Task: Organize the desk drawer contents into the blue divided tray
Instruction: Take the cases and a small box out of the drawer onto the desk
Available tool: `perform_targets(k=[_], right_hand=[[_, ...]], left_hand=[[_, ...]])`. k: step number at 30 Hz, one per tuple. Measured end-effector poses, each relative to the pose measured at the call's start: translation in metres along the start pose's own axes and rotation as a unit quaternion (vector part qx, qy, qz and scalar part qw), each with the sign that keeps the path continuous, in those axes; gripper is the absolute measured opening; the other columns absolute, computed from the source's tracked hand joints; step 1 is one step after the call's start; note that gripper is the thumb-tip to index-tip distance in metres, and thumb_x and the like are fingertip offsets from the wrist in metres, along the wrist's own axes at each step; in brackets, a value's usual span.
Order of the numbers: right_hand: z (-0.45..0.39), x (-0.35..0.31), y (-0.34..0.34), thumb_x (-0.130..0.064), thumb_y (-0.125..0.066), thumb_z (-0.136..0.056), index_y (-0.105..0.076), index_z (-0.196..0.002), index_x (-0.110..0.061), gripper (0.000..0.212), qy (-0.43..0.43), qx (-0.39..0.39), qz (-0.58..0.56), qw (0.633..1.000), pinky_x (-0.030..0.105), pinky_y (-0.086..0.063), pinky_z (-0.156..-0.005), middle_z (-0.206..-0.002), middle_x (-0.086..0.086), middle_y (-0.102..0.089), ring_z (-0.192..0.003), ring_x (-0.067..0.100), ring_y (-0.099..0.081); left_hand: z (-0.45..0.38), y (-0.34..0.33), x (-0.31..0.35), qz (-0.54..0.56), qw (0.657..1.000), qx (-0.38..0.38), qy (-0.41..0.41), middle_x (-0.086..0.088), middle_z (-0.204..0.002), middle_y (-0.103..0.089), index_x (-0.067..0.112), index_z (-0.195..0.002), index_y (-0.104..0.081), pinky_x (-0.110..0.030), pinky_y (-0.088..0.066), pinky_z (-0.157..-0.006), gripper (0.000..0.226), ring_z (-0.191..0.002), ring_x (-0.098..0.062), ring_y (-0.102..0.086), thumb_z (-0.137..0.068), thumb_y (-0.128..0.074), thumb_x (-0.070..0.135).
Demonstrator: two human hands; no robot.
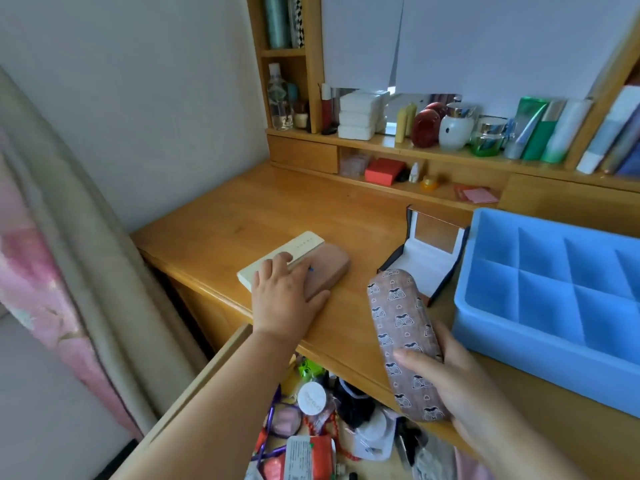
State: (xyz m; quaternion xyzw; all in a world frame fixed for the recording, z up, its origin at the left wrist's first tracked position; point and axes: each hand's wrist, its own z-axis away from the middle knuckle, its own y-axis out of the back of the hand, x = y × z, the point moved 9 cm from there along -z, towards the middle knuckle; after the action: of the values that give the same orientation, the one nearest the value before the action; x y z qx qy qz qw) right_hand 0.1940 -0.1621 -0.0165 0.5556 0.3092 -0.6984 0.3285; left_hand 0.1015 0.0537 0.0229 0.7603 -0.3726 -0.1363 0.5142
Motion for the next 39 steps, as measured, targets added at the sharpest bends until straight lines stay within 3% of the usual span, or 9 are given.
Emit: perform_targets(k=[6,12,17,21,25,27,31,34,39], right_hand=[[0.011,0.027,-0.002,-0.057,-0.06,-0.077,-0.066,-0.111,-0.021,0.05,-0.127,0.009,-0.191,0.973,0.042,-0.057,-0.078,-0.104,0.014,-0.072,-0.093,0.03,-0.07],[0.056,0.019,-0.019,-0.038,-0.081,-0.066,-0.067,-0.111,-0.004,0.059,-0.078,-0.062,-0.313,0.945,0.039,-0.053,-0.084,-0.11,0.017,-0.068,-0.096,0.027,-0.065],[0.101,0.009,-0.007,-0.048,-0.079,-0.06,-0.065,-0.102,-0.034,0.047,0.037,-0.038,0.129,0.99,0.031,-0.049,-0.091,-0.102,-0.012,-0.071,-0.099,0.007,-0.065],[0.124,0.005,0.006,-0.02,-0.082,-0.072,-0.065,-0.095,-0.033,0.031,0.063,0.032,0.108,0.992,0.015,-0.048,-0.074,-0.095,-0.018,-0.072,-0.092,0.004,-0.066],[0.154,-0.018,-0.01,-0.006,-0.082,-0.065,-0.053,-0.115,-0.04,0.067,0.175,-0.021,0.201,0.963,0.004,-0.034,-0.092,-0.132,-0.024,-0.049,-0.12,-0.013,-0.043],[0.17,-0.027,-0.024,0.004,-0.067,-0.074,-0.049,-0.118,-0.048,0.07,0.223,-0.074,0.325,0.916,0.0,-0.021,-0.1,-0.146,-0.031,-0.017,-0.131,-0.021,-0.015],[0.185,-0.032,-0.007,0.013,-0.049,-0.084,-0.044,-0.129,-0.05,0.078,0.228,-0.033,0.3,0.926,0.01,-0.026,-0.109,-0.149,-0.031,-0.014,-0.133,-0.021,-0.015],[0.181,-0.008,0.018,-0.039,-0.071,-0.081,-0.043,-0.136,-0.042,0.062,0.053,0.004,0.016,0.998,0.023,-0.045,-0.096,-0.139,-0.017,-0.046,-0.115,-0.009,-0.052],[0.184,0.009,0.003,-0.05,-0.079,-0.063,-0.063,-0.118,-0.023,0.063,-0.022,-0.104,-0.088,0.99,0.044,-0.052,-0.091,-0.113,0.004,-0.07,-0.103,0.021,-0.067]], left_hand=[[0.008,0.037,0.034,0.113,0.993,0.024,0.001,-0.001,-0.123,-0.053,0.02,-0.125,-0.053,-0.037,-0.04,-0.092,0.048,-0.11,-0.023,-0.049,-0.087,-0.055,0.049],[0.138,0.064,0.066,0.491,0.865,-0.033,0.097,0.018,-0.083,-0.065,0.033,-0.099,-0.064,-0.007,-0.043,-0.063,0.022,-0.075,0.0,-0.06,-0.085,-0.052,0.045],[0.214,0.06,0.035,0.468,0.858,-0.068,0.202,0.013,-0.081,-0.069,0.03,-0.089,-0.066,-0.016,-0.048,-0.062,0.021,-0.069,-0.005,-0.063,-0.093,-0.055,0.011],[0.238,0.062,0.053,0.48,0.834,-0.184,0.202,0.005,-0.086,-0.072,0.027,-0.099,-0.067,-0.018,-0.051,-0.069,0.019,-0.079,-0.013,-0.067,-0.093,-0.05,0.032],[0.263,0.055,0.109,0.668,0.539,-0.433,0.275,-0.016,-0.104,-0.069,0.016,-0.115,-0.068,-0.037,-0.054,-0.074,0.075,-0.081,-0.028,-0.066,-0.08,-0.032,0.072],[0.262,0.07,0.13,0.716,0.466,-0.464,0.235,-0.017,-0.127,-0.06,0.021,-0.126,-0.06,-0.052,-0.043,-0.1,0.063,-0.111,-0.036,-0.06,-0.086,-0.043,0.066],[0.256,0.076,0.132,0.666,0.614,-0.38,0.186,-0.022,-0.119,-0.062,0.027,-0.128,-0.054,-0.049,-0.045,-0.092,0.066,-0.101,-0.035,-0.062,-0.066,-0.076,0.035],[0.249,0.091,0.134,0.593,0.732,-0.31,0.131,0.017,-0.116,-0.066,0.048,-0.13,-0.046,-0.027,-0.051,-0.092,0.07,-0.103,-0.005,-0.064,-0.066,-0.075,0.055],[0.245,0.115,0.147,0.531,0.815,-0.226,0.061,0.019,-0.115,-0.063,0.04,-0.136,-0.043,-0.011,-0.047,-0.084,0.074,-0.105,0.007,-0.058,-0.07,-0.077,0.043]])
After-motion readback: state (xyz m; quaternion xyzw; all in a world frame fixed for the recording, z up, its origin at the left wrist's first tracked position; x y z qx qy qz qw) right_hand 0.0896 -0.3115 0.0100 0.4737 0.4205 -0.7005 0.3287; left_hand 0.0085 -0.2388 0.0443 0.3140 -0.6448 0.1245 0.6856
